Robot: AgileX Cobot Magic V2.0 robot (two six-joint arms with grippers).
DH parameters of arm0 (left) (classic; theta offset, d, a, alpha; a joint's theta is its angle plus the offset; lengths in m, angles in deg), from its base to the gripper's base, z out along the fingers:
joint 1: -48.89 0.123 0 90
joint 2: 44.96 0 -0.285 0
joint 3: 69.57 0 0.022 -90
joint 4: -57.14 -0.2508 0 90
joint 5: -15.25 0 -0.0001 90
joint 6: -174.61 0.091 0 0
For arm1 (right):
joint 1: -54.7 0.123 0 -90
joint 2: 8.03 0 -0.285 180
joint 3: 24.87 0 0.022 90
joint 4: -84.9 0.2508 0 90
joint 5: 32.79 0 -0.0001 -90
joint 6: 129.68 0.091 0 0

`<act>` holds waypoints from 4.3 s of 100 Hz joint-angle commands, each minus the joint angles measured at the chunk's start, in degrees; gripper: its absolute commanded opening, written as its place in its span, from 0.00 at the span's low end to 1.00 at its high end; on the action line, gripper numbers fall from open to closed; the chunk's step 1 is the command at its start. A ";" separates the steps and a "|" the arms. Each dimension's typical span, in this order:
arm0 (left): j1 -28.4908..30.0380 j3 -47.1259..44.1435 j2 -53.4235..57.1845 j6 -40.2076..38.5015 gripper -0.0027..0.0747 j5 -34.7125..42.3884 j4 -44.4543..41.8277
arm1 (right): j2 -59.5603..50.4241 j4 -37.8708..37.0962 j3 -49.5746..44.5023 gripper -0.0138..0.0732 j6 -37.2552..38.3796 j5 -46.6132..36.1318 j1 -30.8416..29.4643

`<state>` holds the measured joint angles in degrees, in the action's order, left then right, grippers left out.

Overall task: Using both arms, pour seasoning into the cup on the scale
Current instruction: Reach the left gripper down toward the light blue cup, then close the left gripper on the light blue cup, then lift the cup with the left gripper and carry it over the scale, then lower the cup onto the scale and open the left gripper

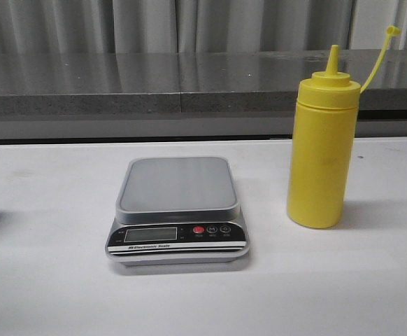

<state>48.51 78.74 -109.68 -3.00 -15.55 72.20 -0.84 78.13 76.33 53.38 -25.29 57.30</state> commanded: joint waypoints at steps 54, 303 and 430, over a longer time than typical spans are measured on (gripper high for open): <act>3.41 6.03 -14.57 -0.45 0.55 3.00 -2.07 | -0.88 -0.01 -0.06 0.08 -0.20 -5.06 -0.22; -17.41 37.79 -38.05 -0.33 0.01 -13.05 -0.46 | -0.88 -0.01 -0.06 0.08 -0.20 -5.06 -0.22; -26.90 47.63 -54.34 -0.33 0.01 -14.67 -1.76 | -0.88 -0.01 -0.06 0.08 -0.20 -5.06 -0.22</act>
<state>22.06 125.01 -166.04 -3.00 -31.00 70.29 -0.84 78.13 76.33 53.38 -25.29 57.30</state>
